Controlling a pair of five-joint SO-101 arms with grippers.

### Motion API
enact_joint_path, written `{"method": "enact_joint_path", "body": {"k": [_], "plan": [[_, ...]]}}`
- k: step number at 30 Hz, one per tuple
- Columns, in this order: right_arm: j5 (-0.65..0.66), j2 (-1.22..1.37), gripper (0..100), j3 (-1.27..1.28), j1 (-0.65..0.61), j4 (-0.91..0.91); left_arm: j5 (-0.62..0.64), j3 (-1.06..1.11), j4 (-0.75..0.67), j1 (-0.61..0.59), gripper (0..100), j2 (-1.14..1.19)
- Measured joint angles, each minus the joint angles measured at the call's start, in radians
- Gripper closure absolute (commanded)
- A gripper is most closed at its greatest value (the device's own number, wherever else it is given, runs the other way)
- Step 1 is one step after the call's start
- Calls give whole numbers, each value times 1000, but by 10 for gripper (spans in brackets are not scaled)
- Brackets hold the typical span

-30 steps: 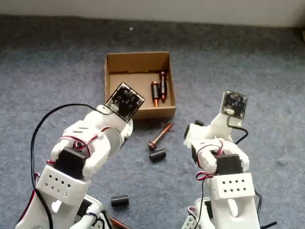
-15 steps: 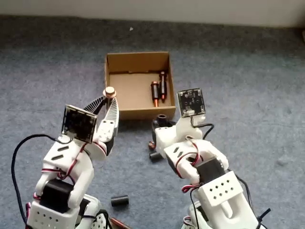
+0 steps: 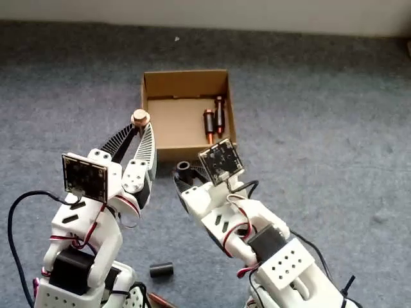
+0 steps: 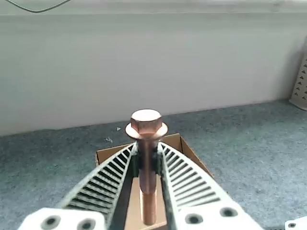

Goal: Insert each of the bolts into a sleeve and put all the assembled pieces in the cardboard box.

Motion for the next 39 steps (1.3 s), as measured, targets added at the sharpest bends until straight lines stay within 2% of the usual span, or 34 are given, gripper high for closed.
{"method": "enact_joint_path", "body": {"k": [5,8,17,24,39], "plan": [[41,-144,994,173,-3,-180,6,0,-2,2,995,0],[49,-219,994,259,-3,-222,37,-6,-2,15,995,0],[49,-400,994,351,-3,-235,40,-72,0,183,995,-3],[51,-621,994,407,-6,-236,40,-72,52,287,995,-3],[52,-667,994,407,-20,-235,38,-74,52,304,995,-15]]}}
